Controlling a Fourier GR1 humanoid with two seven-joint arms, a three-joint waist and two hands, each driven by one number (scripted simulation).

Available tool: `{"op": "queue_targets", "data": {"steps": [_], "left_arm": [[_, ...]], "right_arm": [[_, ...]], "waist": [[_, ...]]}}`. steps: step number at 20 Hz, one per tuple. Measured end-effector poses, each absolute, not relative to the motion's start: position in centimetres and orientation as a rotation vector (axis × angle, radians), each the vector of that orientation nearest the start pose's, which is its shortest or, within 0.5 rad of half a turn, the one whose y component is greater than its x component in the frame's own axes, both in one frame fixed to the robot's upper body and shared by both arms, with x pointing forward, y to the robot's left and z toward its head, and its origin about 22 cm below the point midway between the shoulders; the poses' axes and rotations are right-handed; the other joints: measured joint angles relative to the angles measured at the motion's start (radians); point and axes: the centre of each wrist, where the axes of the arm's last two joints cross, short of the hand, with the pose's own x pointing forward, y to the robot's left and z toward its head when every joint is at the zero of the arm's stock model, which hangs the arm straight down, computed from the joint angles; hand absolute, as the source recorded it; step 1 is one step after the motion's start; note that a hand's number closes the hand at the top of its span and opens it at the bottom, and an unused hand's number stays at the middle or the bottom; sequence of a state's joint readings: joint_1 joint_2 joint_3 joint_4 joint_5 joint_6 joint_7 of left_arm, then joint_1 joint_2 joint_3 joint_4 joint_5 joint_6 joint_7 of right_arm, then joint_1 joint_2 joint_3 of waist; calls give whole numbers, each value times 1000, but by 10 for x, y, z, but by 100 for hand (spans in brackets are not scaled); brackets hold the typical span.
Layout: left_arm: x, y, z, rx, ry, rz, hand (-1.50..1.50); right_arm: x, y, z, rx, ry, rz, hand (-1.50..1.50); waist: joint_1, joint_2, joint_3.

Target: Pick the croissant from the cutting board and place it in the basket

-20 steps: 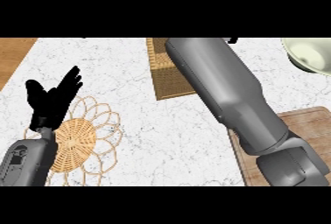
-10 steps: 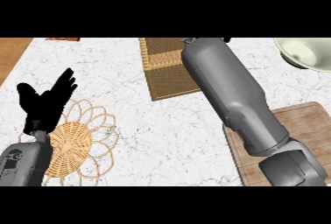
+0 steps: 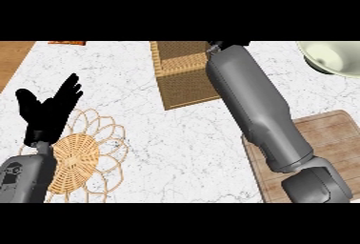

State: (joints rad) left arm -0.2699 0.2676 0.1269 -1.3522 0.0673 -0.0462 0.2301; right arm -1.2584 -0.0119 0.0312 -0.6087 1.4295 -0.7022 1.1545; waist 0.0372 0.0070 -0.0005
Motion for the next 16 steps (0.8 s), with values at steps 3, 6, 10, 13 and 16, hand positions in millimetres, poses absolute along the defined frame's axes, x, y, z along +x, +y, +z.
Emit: {"op": "queue_targets", "data": {"steps": [3,6,10,13,16], "left_arm": [[305,302,42,164,-1391,-99,0],[300,307,39,175,-1385,-91,0],[295,314,36,191,-1371,-72,0],[291,318,32,207,-1362,-54,0],[289,322,30,213,-1353,-44,0]], "right_arm": [[443,-53,188,-1472,-1429,-52,-150],[443,-61,201,-1453,-1476,-169,-150],[440,-78,217,-1404,-1523,-356,-150],[433,-93,214,-1361,-1532,-476,-150],[421,-105,210,-1309,-1526,-556,-150]], "waist": [[0,-1,0],[-15,-8,0],[-44,-19,1],[-63,-26,1],[-75,-33,1]]}}
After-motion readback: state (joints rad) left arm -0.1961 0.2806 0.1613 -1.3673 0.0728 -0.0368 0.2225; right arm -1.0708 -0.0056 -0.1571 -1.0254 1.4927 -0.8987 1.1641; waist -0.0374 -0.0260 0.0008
